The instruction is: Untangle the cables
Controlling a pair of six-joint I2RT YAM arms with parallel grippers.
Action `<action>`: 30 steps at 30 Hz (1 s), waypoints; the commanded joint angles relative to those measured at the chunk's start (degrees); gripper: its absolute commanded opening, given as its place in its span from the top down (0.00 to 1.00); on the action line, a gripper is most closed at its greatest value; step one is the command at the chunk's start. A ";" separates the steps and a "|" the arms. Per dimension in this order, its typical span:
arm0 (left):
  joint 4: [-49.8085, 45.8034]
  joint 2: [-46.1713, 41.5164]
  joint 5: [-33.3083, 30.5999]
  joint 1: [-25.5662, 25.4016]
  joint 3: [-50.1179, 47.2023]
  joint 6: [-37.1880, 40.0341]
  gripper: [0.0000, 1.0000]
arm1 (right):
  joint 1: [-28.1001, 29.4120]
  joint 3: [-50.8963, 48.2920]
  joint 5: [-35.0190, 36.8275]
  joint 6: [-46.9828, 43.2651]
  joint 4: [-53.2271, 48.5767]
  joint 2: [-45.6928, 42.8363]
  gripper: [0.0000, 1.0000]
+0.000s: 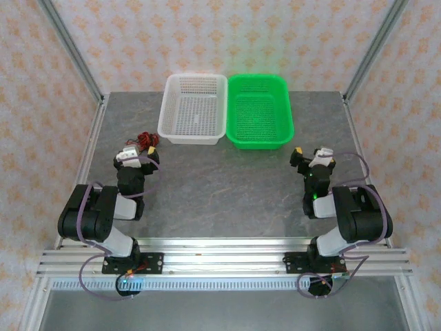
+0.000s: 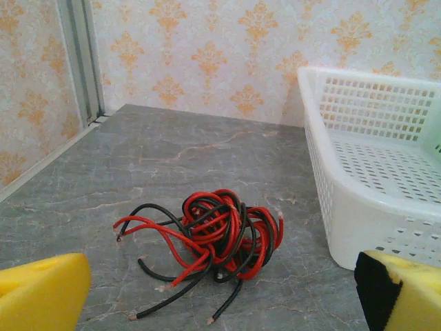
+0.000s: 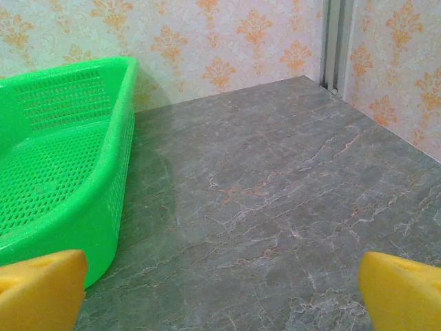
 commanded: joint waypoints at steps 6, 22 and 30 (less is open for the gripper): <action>0.38 -0.23 0.89 0.03 0.29 1.25 0.01 | 0.13 -0.02 1.49 0.19 1.98 0.02 0.00; 0.21 -0.23 0.89 0.06 0.39 1.12 0.01 | -0.13 0.12 0.71 0.40 1.64 0.08 0.00; 0.14 -0.25 0.80 0.03 0.38 1.22 0.01 | -0.12 0.18 0.17 0.09 1.58 0.12 0.00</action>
